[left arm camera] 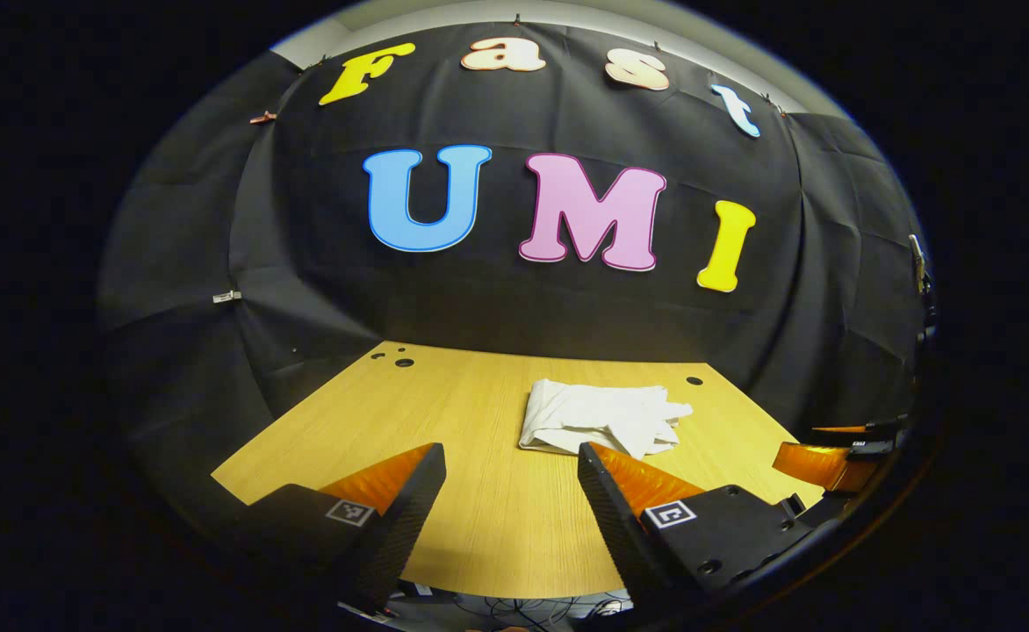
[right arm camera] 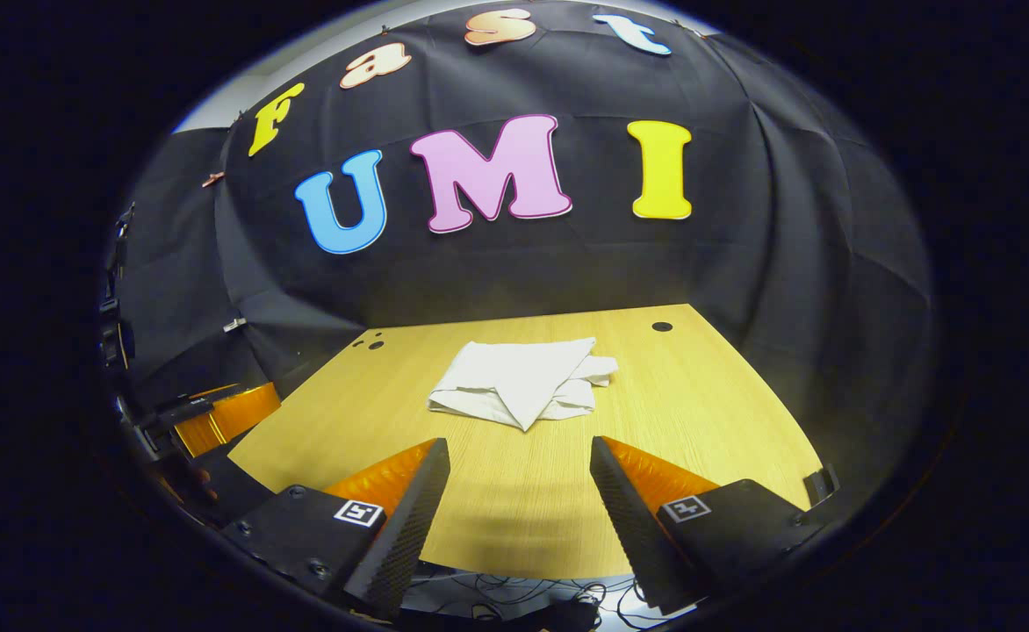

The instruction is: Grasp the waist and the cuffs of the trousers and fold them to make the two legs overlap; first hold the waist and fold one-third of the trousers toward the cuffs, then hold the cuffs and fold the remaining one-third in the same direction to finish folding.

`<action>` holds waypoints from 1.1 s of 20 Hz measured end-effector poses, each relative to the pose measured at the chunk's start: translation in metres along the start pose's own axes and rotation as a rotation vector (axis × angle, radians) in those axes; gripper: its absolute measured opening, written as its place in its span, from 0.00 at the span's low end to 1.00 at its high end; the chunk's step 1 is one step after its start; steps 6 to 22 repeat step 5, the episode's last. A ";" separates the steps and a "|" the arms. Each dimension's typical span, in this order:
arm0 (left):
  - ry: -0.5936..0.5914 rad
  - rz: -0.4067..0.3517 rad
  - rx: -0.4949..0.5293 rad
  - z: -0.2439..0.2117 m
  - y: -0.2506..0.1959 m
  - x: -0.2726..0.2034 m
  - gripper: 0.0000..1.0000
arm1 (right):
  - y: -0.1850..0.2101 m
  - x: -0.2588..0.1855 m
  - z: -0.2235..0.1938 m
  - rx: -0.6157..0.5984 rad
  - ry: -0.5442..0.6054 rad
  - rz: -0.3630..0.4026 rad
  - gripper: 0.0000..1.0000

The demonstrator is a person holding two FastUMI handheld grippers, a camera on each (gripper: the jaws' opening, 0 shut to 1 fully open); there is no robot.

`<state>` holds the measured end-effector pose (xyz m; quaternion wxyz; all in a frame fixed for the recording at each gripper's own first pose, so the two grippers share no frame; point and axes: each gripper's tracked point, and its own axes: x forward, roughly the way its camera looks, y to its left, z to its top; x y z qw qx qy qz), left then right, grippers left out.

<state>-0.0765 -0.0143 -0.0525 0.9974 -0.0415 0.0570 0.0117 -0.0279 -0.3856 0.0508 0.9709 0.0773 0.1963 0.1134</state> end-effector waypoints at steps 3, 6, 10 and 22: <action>0.013 -0.018 -0.029 -0.001 0.006 -0.001 0.96 | 0.018 -0.007 -0.017 -0.019 0.038 0.017 0.99; 0.038 -0.035 -0.024 -0.009 0.005 -0.003 0.96 | 0.025 -0.010 -0.015 -0.038 0.027 0.021 0.99; 0.038 -0.035 -0.024 -0.009 0.005 -0.003 0.96 | 0.025 -0.010 -0.015 -0.038 0.027 0.021 0.99; 0.038 -0.035 -0.024 -0.009 0.005 -0.003 0.96 | 0.025 -0.010 -0.015 -0.038 0.027 0.021 0.99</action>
